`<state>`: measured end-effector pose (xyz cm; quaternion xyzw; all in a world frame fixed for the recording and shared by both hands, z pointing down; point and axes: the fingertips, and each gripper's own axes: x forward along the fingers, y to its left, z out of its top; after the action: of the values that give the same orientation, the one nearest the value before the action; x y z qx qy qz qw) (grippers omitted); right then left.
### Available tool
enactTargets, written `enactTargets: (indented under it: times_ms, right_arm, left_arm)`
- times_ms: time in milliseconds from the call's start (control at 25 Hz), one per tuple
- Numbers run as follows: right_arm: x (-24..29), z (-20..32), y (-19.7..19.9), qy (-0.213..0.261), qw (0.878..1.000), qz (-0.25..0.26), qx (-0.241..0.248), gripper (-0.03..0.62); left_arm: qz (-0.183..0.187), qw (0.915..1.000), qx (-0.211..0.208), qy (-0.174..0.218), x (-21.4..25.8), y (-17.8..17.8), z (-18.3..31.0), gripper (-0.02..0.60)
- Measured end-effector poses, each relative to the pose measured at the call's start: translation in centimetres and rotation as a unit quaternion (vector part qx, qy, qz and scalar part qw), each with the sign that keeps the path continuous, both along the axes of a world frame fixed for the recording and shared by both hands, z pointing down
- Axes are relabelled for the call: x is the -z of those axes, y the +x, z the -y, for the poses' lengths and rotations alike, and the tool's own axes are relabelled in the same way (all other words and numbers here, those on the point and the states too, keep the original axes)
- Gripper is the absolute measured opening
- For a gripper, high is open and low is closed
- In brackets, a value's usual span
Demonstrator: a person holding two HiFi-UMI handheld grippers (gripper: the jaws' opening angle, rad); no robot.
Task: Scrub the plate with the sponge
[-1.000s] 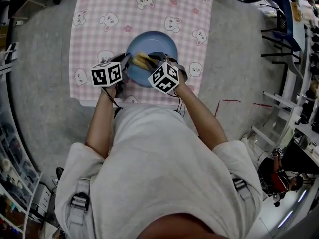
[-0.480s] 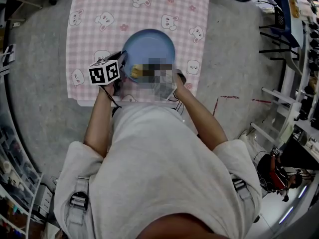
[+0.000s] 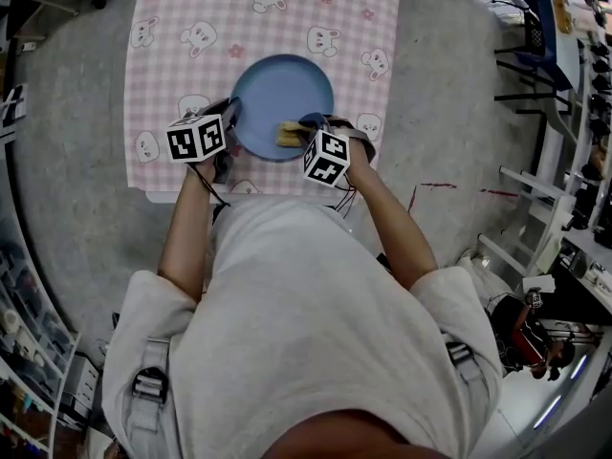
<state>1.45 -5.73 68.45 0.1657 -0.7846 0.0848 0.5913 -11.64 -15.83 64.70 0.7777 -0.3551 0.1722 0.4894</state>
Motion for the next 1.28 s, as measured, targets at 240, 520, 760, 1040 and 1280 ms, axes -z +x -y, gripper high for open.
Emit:
enactTargets:
  times_ms: [240, 520, 760, 1040, 1280]
  right_arm:
    - [0.3, 4.3, 4.6, 0.043, 0.997, -0.045, -0.044, 0.061]
    - [0.7, 9.4, 5.4, 0.074, 0.993, -0.053, -0.076, 0.061]
    - [1.3, 12.7, 3.9, 0.109, 0.989, -0.048, -0.092, 0.063]
    - [2.4, 14.7, -0.4, 0.165, 0.985, -0.041, -0.031, 0.061]
    - [3.2, 13.5, -4.4, 0.185, 0.982, -0.024, 0.031, 0.061]
  left_arm:
    - [0.0, 1.0, -0.009, 0.001, 0.3, 0.4, -0.2, 0.049]
    - [-0.003, 1.0, -0.007, 0.001, 0.5, 0.5, -0.1, 0.055]
    - [-0.01, 0.9999, -0.004, -0.003, 0.6, 0.3, -0.5, 0.058]
    - [-0.005, 0.9999, 0.004, -0.009, 0.4, 0.5, -0.2, 0.057]
    - [-0.008, 0.9998, 0.011, -0.015, 0.7, 0.2, -0.2, 0.057]
